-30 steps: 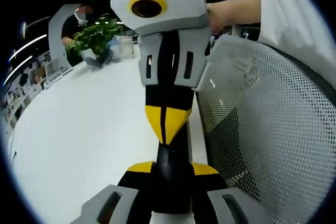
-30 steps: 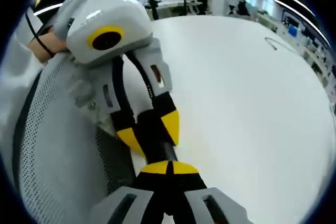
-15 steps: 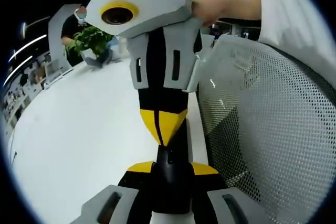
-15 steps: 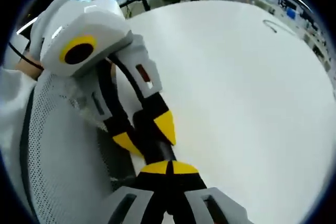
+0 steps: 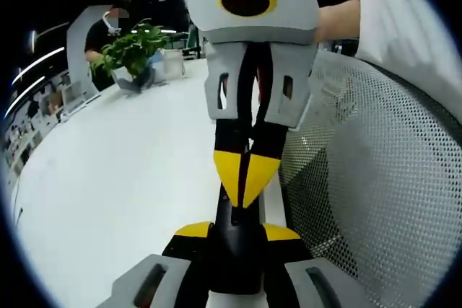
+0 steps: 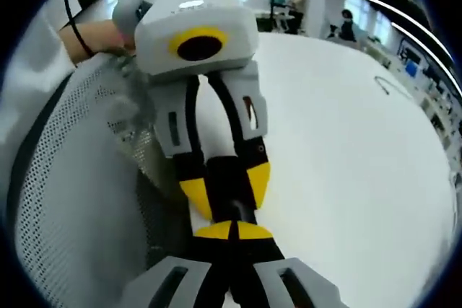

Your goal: Press the specified remote control buttons in sequence, fully releasing each button before pressing the next.

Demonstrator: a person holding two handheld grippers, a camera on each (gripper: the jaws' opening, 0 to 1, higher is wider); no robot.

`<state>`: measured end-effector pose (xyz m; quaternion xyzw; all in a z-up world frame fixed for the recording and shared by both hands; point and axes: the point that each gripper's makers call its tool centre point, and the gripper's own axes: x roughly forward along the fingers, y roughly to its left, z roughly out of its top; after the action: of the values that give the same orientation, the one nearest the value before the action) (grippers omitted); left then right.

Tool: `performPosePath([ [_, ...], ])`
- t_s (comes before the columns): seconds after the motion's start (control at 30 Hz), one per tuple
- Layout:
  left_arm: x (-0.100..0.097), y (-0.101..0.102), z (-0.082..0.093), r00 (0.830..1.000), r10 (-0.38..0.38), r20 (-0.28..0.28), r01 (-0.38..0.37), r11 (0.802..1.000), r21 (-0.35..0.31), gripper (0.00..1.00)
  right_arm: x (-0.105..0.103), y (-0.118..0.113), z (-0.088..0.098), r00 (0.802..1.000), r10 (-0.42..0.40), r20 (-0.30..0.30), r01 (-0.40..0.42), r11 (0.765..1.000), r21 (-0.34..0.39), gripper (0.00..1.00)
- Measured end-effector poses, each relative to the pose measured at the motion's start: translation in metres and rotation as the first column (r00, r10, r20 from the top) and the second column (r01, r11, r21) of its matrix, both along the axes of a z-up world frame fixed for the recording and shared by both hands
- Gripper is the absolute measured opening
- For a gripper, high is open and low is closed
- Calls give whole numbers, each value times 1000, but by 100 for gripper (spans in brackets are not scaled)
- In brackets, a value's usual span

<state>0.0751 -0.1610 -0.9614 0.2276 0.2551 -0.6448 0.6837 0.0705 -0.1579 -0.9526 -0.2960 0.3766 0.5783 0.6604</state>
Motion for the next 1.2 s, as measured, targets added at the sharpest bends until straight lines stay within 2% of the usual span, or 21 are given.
performPosePath([
  [0.27,0,0,0,1000,-2,-8,2,1000,2,24,2,2,-2,999,10,37,-9,1000,-25,0],
  [0.53,0,0,-1,1000,0,-5,0,1000,5,24,4,4,-4,991,49,126,-40,996,-79,0],
  [0.6,0,0,-1,1000,0,-4,0,1000,5,24,5,4,-3,991,45,127,-35,996,-79,0],
  [0.7,0,0,0,1000,0,-4,0,1000,4,24,6,3,-2,995,23,96,-19,999,-41,0],
  [0.87,0,0,0,1000,-1,-4,1,1000,3,25,2,4,-2,987,77,139,-71,996,-51,0],
  [1.03,0,0,0,1000,-1,-5,1,1000,1,25,-2,9,-1,989,94,112,-91,995,-29,0],
  [1.1,0,0,0,1000,-1,-6,1,1000,1,25,-1,9,-2,981,134,141,-127,990,-56,0],
  [1.2,-1,0,0,1000,-1,-6,1,1000,2,24,0,9,-3,988,97,118,-90,994,-63,0],
])
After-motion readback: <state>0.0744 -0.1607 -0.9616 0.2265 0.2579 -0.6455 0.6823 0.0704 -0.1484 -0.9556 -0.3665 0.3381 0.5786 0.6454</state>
